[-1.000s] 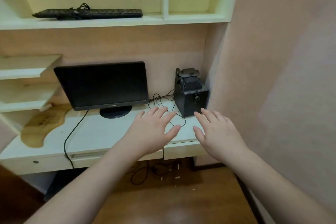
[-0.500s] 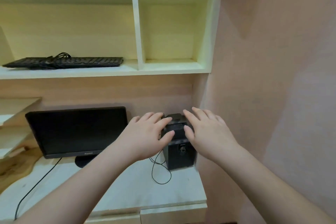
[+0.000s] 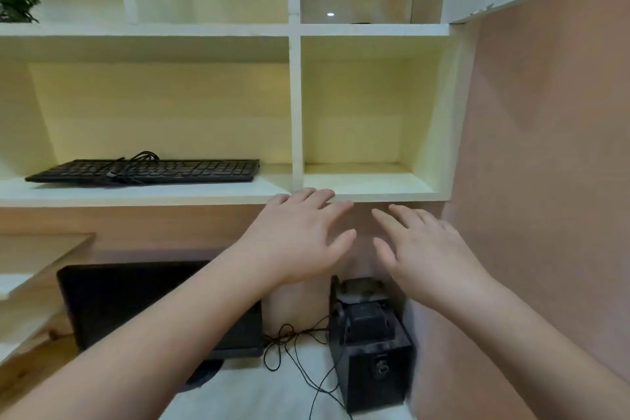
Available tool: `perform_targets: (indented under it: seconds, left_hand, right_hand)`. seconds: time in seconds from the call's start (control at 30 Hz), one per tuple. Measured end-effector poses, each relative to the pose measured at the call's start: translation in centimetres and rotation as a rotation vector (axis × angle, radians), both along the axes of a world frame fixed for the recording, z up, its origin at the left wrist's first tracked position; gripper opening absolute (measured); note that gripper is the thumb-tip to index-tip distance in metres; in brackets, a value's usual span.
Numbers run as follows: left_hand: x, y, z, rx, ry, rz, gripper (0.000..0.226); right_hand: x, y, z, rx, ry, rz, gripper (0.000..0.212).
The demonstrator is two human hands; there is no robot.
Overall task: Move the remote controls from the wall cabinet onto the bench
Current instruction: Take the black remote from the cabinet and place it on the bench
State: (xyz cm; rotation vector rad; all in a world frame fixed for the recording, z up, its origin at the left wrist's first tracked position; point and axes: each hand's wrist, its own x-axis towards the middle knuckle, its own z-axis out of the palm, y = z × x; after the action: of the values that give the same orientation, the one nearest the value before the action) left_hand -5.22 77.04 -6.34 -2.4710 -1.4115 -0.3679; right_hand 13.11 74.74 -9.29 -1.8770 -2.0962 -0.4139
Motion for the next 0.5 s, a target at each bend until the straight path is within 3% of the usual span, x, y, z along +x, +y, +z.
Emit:
perform_targets:
  seconds: [0.27,0.5]
  left_hand:
    - [-3.6,4.7,4.6,0.107,-0.053,-0.098,0.055]
    - [-4.1,6.7,10.2,0.166,-0.188,-0.207,0.053]
  right_hand:
    - [-4.5,2.9,5.0,0.164,-0.053,-0.059,0.051]
    - [-3.4,3.6,11.6,0.29,-0.112,-0.119,0.054]
